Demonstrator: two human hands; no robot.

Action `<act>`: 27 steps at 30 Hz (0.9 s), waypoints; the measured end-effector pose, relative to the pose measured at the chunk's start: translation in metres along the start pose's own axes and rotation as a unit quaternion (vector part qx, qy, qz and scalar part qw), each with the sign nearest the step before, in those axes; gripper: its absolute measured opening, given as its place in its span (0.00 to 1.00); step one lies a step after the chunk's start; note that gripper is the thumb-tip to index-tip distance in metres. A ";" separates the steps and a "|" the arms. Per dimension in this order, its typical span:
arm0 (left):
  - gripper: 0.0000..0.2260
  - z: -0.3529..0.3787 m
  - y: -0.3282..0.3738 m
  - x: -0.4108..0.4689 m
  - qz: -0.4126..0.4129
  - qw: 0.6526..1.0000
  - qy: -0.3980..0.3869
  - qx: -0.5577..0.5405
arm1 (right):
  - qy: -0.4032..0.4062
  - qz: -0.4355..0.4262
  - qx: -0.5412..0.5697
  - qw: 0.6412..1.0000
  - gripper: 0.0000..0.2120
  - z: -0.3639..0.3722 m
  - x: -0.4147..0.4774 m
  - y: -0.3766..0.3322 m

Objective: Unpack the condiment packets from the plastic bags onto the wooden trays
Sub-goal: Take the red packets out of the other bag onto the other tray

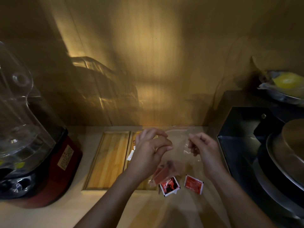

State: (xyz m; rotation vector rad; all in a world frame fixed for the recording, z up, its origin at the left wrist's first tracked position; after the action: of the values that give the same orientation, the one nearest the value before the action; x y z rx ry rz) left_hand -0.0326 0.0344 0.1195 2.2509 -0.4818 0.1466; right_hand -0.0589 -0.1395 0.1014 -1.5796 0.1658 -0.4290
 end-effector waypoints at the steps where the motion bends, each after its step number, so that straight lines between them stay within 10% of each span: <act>1: 0.09 -0.005 0.001 0.002 0.006 1.000 -0.010 -0.016 | -0.005 0.006 0.002 1.000 0.06 -0.003 0.001 0.007; 3: 0.08 -0.018 0.005 0.006 0.016 0.997 -0.038 -0.059 | -0.040 0.035 0.016 0.998 0.04 -0.009 0.002 0.021; 8: 0.07 -0.047 0.008 0.009 -0.012 0.973 -0.055 -0.222 | -0.205 0.182 0.233 0.933 0.40 -0.005 -0.011 0.054; 14: 0.05 -0.061 -0.007 0.010 -0.069 0.944 0.036 -0.321 | -0.294 0.232 0.326 0.868 0.37 0.020 -0.028 0.067; 27: 0.17 -0.079 -0.088 -0.004 -0.321 0.821 0.103 -0.460 | -0.317 0.240 0.203 0.895 0.23 0.104 -0.036 0.079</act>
State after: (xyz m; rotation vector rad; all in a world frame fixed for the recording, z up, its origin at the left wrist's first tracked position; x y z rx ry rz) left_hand 0.0018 0.1472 0.1090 1.2988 0.3119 -0.1690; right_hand -0.0412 -0.0345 0.0178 -1.1371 -0.0405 0.4262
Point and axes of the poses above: each hand's wrist, its own x-axis towards the middle knuckle, its own z-axis out of the palm, y = z × x, the point moved 1 cm from there along x, towards the middle knuckle, and after that the axes turned 13 degrees about -z, right-handed, at the moved point
